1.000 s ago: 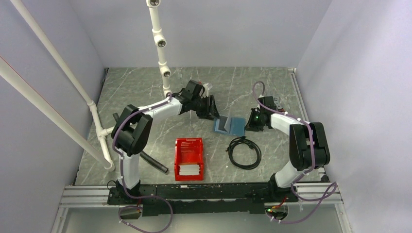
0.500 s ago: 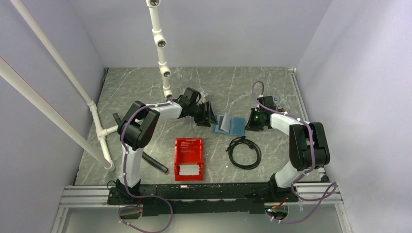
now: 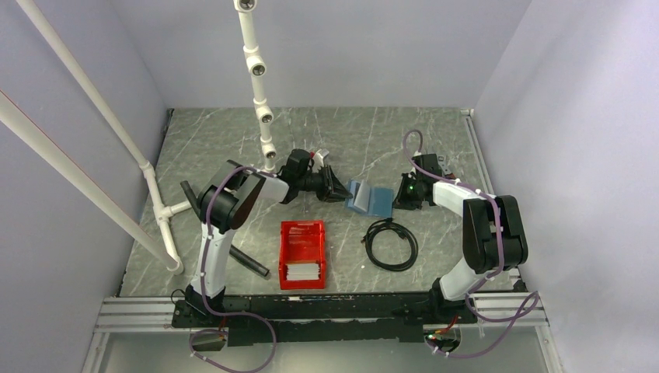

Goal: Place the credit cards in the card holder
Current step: Open the card holder at the center of the board.

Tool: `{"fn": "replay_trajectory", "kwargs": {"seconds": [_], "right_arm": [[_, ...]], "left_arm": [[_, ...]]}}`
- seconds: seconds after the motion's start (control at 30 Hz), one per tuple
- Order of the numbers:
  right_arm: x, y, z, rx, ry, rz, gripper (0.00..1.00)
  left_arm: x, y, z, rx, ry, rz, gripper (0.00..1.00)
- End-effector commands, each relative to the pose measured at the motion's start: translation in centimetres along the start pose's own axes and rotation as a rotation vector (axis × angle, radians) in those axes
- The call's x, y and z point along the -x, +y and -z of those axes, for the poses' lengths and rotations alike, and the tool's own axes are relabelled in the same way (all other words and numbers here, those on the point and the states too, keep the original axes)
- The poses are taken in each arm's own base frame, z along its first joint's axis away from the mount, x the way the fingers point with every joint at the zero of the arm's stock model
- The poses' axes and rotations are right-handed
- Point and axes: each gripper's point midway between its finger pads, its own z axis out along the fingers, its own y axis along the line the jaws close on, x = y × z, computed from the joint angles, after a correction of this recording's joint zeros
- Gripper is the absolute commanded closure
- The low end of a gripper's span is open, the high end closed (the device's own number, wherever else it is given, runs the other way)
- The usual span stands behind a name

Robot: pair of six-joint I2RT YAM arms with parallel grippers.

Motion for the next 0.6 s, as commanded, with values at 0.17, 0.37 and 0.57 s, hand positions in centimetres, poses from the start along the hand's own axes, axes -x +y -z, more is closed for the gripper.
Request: {"fn": "replay_trajectory", "kwargs": {"seconds": [0.17,0.37,0.57], "right_arm": [[0.6,-0.1,0.5,-0.023,-0.017,0.031,0.75],[3.1,0.3,4.0,-0.134,-0.117,0.088,0.50],[5.0,4.0,7.4,-0.068,-0.208,0.162,0.36]], "left_arm": [[1.0,-5.9,1.1,-0.158,-0.049,-0.099,0.94],[0.7,-5.9,0.9,-0.101,-0.032,-0.127,1.00],[0.4,-6.4,0.6,-0.064,-0.019,-0.162,1.00]]}}
